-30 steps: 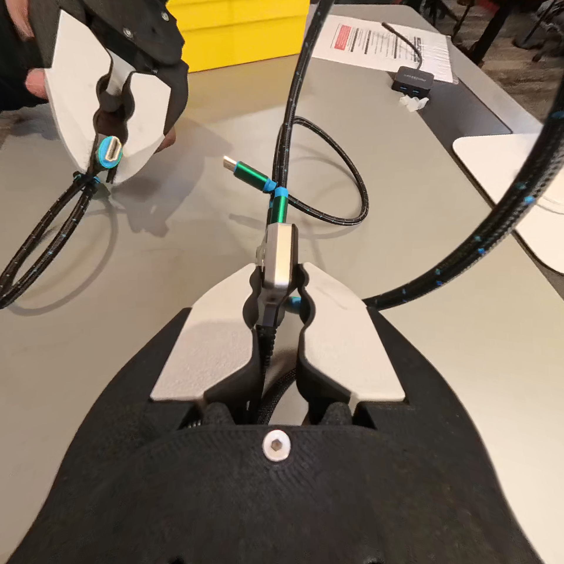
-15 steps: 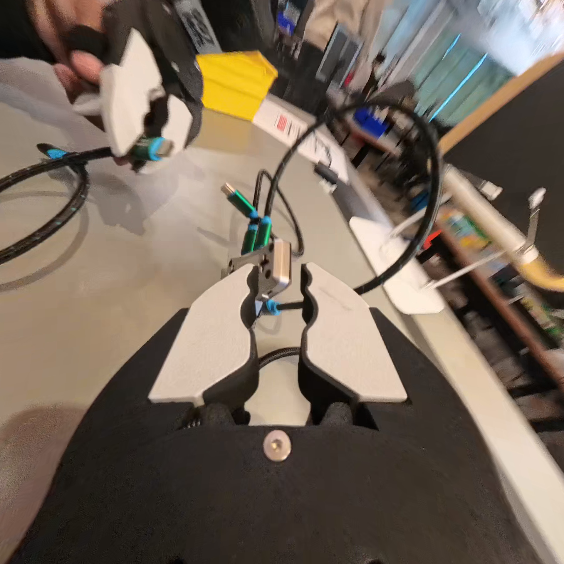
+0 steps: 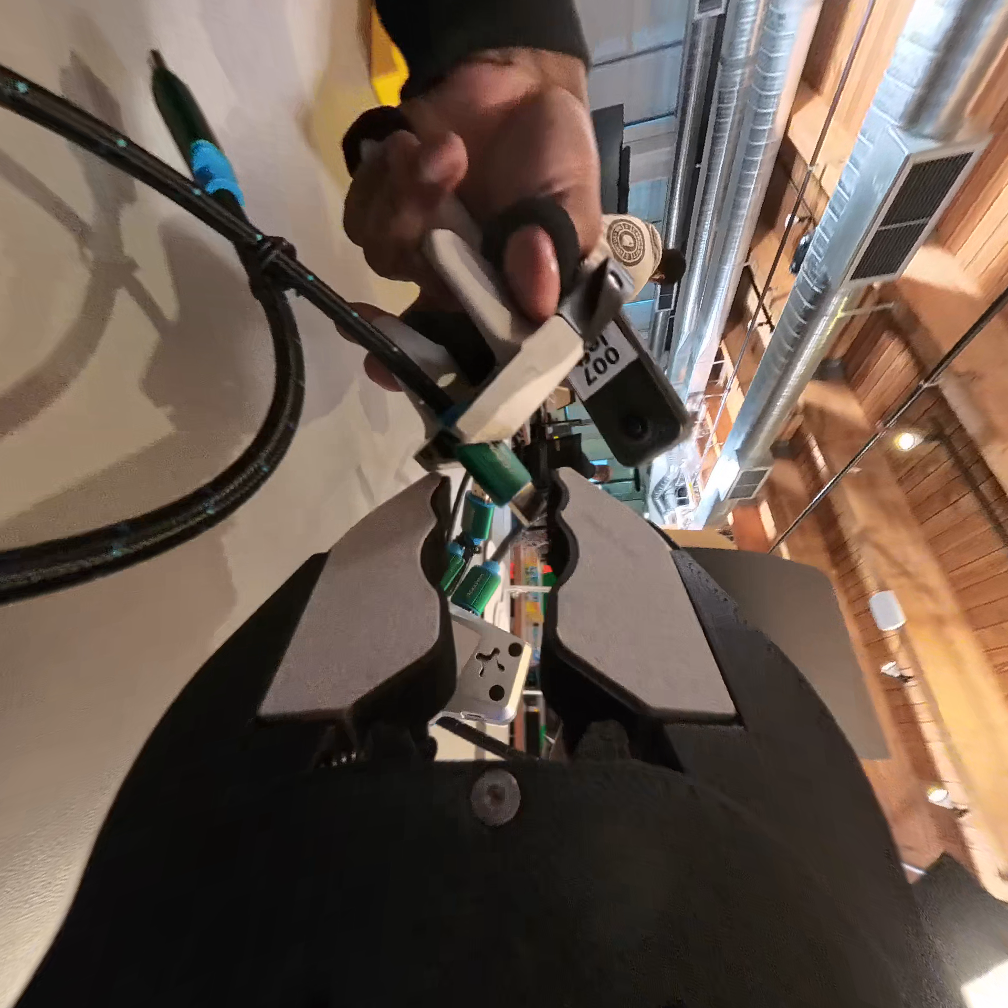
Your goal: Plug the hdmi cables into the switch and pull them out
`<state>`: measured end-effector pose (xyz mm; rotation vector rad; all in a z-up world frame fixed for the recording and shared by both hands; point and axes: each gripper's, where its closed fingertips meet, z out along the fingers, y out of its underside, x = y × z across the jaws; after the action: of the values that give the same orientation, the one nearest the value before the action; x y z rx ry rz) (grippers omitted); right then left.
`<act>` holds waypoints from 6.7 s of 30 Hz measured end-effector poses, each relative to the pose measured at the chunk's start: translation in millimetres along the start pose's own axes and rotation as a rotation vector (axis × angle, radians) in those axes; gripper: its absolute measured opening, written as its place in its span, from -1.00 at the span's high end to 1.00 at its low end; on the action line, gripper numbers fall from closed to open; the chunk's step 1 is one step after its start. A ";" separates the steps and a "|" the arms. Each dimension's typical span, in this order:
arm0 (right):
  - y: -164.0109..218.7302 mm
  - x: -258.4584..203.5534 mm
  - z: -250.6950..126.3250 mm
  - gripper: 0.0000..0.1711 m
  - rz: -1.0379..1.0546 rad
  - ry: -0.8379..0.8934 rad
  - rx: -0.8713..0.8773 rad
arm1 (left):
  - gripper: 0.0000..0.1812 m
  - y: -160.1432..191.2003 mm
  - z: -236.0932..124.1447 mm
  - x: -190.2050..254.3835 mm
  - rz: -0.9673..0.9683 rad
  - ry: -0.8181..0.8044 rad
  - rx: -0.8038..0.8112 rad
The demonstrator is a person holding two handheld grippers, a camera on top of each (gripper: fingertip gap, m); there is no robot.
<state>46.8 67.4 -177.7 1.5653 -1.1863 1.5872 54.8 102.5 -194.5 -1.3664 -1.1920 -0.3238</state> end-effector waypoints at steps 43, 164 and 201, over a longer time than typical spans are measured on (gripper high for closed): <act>11.7 -7.9 22.5 0.87 1.403 -0.494 0.077 | 0.78 -41.8 -38.3 -12.4 1.062 -0.412 0.428; 76.2 -31.7 18.8 0.74 1.279 -0.499 -0.074 | 0.90 -60.5 -59.4 -24.6 0.935 -0.572 0.152; 75.8 -38.5 14.8 0.74 1.484 -0.633 -0.078 | 0.85 -63.1 -58.2 -69.4 0.475 -0.340 0.318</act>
<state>-9.8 29.0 -230.3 1.0563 -3.1629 1.6912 2.5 5.4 -199.9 -1.4015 -1.0901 0.4340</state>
